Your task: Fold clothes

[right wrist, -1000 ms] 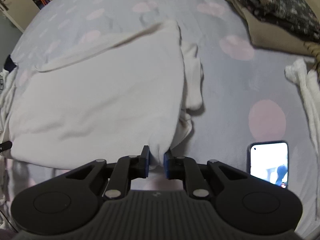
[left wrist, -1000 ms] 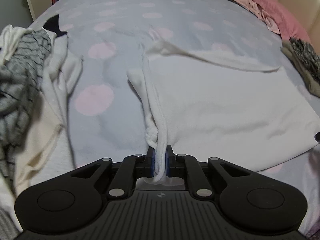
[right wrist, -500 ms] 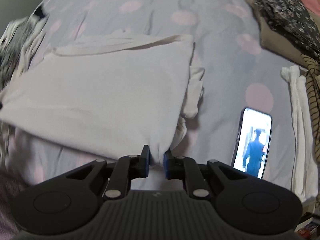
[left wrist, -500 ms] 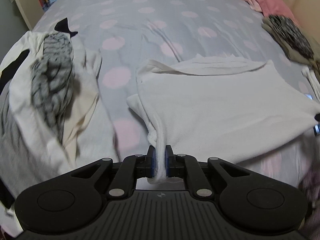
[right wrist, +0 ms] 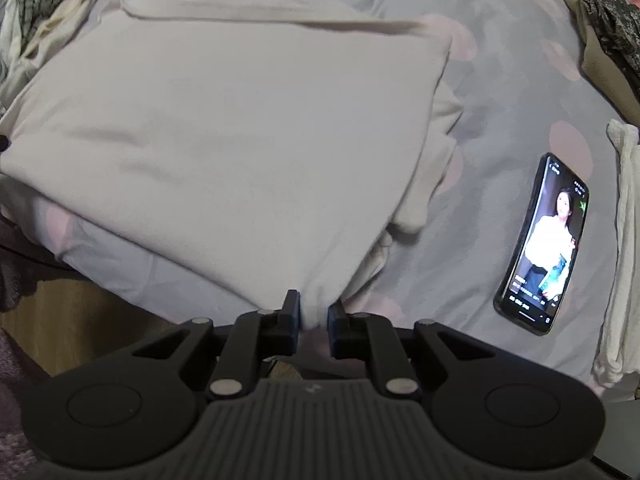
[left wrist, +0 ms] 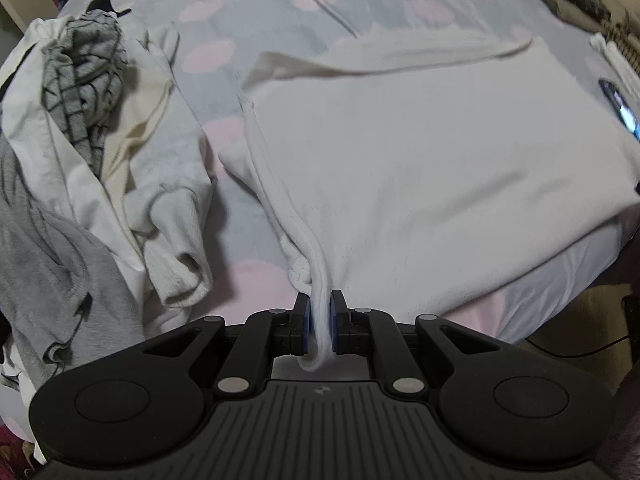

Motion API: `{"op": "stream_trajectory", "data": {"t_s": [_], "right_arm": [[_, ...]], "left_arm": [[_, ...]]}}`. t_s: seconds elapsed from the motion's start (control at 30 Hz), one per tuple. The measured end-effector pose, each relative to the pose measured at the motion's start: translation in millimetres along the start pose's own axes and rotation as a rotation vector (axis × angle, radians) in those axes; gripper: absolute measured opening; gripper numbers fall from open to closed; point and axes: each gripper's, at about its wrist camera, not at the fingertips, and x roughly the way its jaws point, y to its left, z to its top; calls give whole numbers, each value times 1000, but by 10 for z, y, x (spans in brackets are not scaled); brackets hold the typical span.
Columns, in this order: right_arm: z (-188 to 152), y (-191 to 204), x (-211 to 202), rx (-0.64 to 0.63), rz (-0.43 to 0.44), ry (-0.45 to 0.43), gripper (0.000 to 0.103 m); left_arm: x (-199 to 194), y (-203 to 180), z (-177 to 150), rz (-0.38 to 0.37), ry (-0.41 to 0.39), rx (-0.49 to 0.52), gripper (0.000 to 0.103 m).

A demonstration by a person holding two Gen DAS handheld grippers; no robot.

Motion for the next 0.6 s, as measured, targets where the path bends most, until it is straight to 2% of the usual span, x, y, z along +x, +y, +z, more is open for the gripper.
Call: {"op": "stream_trajectory", "data": {"t_s": [0.07,0.13,0.23,0.3,0.43,0.53,0.6], "right_arm": [[1,4,58,-8,-13,11,17],[-5,27,88,-27,-37,21,22],[-75,113,33,-78,-94,3,30],[-124,176,-28,-115,-134,-20,30],[-59,233,-167,-140,-183,-126,30],[41,330,-217,-152,-241,-237,30],[104,402,-201,-135,-242,-327,30]], "left_arm": [[48,1,-16,-3,13,4,12],[34,15,-22,-3,17,-1,14],[-42,44,-26,8,-3,-11,16],[-122,26,10,6,-45,-9,17],[-182,-120,194,-11,-134,56,17],[-132,-324,359,-11,-179,110,19],[-48,-462,469,-14,-226,139,19]]}}
